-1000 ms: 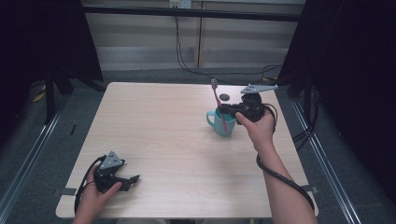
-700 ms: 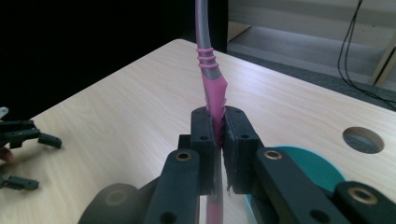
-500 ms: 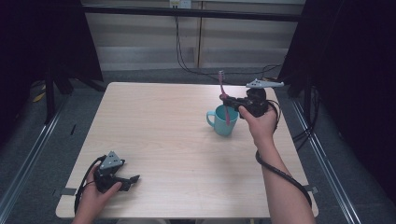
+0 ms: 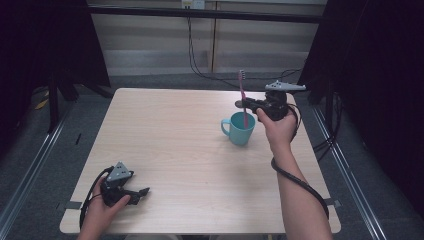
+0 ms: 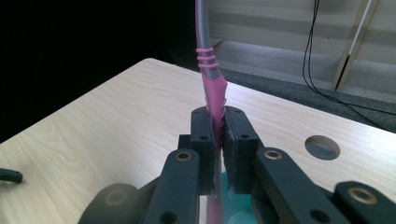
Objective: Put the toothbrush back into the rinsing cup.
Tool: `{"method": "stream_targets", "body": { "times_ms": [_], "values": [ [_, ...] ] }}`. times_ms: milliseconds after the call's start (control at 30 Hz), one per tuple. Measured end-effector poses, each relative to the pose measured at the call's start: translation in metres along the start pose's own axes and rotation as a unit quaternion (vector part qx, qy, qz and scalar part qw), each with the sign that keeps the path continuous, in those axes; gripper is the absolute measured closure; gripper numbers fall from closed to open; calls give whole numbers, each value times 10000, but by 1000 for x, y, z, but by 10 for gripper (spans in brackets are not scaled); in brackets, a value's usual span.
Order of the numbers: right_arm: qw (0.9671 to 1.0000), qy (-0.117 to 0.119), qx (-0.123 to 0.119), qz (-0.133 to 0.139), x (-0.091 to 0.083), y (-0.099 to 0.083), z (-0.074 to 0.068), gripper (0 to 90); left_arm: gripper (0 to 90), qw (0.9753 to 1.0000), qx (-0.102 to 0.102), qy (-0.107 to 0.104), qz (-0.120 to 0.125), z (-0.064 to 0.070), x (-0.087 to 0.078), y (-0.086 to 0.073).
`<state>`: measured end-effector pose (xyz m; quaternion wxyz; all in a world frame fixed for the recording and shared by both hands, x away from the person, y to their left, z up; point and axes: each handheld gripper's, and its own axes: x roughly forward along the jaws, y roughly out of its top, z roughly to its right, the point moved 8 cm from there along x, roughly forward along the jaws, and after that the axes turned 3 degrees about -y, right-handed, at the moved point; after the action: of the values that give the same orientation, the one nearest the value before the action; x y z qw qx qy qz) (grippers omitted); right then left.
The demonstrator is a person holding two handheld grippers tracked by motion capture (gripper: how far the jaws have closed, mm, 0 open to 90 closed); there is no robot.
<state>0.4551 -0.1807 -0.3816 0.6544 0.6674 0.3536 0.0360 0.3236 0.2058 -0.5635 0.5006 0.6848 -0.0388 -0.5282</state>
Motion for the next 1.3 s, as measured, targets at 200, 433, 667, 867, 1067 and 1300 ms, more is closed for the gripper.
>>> {"method": "stream_targets", "body": {
  "times_ms": [200,433,667,867,1067,1300],
  "values": [
    [9999,-100,30,54,4,4,4,837,136,10000,-1,1,2,0,0,0],
    [9997,-223,122,69,10,3,11,837,136,10000,-1,-4,-4,0,0,0],
    [9991,-323,253,77,16,-3,22,837,137,10000,1,-4,-4,0,0,0],
    [9989,-378,274,26,20,-8,27,837,137,10000,3,-2,-6,0,0,0],
    [9989,-393,270,4,26,-15,29,836,137,10000,-8,13,-2,0,0,0],
    [9987,-391,313,33,30,-23,27,836,136,10000,10,19,-12,0,-1,0]
  ]
}}
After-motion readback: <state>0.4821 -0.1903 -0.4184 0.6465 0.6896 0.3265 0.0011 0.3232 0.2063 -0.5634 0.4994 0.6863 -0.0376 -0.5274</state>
